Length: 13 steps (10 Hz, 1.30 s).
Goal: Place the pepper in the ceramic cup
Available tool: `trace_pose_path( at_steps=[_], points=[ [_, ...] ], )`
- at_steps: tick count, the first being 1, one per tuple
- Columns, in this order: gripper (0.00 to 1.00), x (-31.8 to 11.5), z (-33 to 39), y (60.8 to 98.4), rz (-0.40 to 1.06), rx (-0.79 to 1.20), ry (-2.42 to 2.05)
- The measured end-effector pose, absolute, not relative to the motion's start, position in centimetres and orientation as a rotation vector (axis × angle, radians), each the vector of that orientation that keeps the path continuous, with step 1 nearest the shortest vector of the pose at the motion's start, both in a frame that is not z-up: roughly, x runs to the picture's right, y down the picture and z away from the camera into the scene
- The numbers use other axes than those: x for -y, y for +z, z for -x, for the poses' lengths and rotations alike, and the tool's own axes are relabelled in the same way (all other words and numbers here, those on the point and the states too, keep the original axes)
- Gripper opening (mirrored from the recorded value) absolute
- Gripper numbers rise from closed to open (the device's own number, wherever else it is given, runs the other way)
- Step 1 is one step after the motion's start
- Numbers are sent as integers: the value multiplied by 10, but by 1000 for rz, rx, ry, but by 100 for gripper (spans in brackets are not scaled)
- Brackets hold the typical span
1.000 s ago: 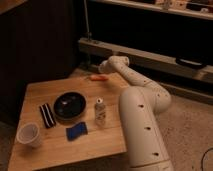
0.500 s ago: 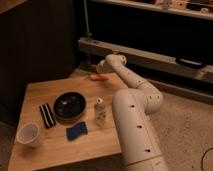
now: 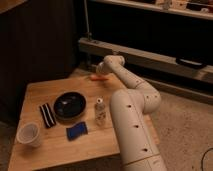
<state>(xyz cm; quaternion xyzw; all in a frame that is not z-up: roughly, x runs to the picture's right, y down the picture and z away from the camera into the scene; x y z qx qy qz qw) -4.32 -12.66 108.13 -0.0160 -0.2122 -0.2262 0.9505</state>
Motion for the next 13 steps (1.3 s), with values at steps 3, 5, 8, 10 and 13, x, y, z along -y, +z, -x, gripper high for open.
trace_pose_path(
  at_steps=[3, 5, 8, 10, 13],
  points=[
    [0, 112, 51, 1085, 85, 434, -492],
    [0, 94, 55, 1071, 108, 475, -526],
    [0, 46, 62, 1021, 142, 566, -566],
    [2, 8, 62, 983, 174, 634, -568],
    [32, -13, 66, 950, 163, 619, -536]
  ],
)
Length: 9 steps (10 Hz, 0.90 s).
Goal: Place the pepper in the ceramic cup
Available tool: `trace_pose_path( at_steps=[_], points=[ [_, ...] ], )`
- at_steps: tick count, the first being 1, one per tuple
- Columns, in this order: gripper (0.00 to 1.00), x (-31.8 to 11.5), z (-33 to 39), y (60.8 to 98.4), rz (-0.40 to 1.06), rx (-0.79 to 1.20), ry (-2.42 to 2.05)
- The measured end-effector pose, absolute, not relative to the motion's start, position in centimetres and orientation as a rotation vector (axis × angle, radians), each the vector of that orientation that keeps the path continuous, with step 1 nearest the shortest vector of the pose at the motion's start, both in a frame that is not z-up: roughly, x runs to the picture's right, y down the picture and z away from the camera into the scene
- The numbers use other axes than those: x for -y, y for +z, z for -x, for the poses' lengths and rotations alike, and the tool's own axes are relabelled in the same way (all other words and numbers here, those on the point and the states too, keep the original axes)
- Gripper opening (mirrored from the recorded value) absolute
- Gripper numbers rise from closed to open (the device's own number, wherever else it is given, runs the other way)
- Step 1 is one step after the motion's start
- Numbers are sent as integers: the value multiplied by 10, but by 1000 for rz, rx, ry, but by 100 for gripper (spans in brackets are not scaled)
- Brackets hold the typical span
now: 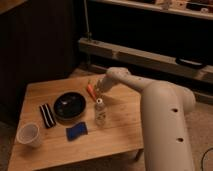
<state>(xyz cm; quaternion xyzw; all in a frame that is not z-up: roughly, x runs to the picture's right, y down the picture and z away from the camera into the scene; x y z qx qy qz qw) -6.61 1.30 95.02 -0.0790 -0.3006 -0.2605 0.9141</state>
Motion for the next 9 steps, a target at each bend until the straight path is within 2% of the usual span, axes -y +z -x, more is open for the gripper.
trace_pose_path(
  at_steps=[1, 3, 4, 6, 9],
  points=[
    [40, -8, 62, 945, 147, 599, -537],
    [63, 26, 57, 930, 84, 526, -614],
    [68, 49, 47, 927, 57, 485, -672],
    [68, 85, 27, 929, 27, 458, -837],
    [68, 104, 18, 933, 21, 511, -1081]
  ],
)
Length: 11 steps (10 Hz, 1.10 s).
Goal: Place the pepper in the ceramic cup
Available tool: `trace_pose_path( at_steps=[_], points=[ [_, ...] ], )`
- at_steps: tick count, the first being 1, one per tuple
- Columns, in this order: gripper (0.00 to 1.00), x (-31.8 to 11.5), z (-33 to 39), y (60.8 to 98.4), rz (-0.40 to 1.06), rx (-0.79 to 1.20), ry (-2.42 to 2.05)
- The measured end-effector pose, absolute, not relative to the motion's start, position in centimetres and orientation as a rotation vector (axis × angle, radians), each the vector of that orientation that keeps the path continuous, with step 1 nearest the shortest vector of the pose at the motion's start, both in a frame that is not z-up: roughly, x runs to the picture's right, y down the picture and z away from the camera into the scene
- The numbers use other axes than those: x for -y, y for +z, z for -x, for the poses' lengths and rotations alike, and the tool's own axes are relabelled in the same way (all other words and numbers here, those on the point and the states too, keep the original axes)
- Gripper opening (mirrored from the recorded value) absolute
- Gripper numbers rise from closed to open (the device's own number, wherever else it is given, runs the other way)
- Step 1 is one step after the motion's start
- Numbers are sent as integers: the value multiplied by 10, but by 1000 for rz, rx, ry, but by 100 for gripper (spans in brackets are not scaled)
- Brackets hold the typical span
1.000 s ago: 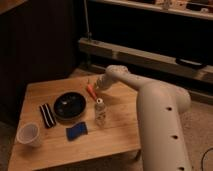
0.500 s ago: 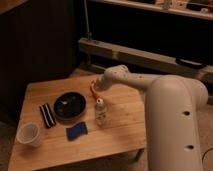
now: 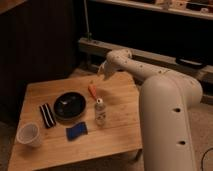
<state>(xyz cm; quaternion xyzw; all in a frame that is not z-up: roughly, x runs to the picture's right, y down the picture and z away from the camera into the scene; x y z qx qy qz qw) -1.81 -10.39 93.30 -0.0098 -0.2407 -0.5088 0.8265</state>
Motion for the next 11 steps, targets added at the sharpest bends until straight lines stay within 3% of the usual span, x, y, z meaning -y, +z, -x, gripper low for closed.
trace_pose_path(
  at_steps=[6, 11],
  points=[
    [68, 109, 27, 931, -8, 547, -1208],
    [68, 72, 56, 942, 34, 549, -1547]
  ],
)
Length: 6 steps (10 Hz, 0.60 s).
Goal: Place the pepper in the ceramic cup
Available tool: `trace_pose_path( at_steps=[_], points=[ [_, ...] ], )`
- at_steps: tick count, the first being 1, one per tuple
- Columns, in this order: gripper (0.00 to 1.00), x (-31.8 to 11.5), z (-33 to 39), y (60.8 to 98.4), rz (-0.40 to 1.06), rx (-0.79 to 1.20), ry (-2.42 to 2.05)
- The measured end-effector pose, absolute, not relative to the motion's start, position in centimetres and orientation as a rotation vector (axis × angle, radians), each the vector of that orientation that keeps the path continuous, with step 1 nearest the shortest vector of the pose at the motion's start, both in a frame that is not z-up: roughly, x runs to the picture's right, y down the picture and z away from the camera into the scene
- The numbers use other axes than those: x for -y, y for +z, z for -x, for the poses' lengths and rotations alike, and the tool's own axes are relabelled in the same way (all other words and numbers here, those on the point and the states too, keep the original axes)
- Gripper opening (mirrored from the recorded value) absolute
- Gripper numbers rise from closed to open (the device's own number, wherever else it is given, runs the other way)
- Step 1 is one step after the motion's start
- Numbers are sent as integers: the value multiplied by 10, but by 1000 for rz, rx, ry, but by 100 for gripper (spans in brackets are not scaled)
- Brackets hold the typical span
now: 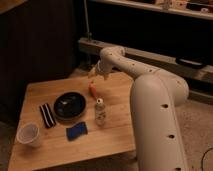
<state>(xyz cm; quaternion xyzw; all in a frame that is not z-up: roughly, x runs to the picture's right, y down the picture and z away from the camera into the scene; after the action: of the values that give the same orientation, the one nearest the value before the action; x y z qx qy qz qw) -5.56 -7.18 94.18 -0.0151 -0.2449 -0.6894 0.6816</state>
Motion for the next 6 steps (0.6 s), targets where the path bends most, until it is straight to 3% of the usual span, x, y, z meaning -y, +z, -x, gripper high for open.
trace_pose_path(
  at_steps=[6],
  points=[
    [68, 49, 67, 977, 79, 556, -1636]
  ],
)
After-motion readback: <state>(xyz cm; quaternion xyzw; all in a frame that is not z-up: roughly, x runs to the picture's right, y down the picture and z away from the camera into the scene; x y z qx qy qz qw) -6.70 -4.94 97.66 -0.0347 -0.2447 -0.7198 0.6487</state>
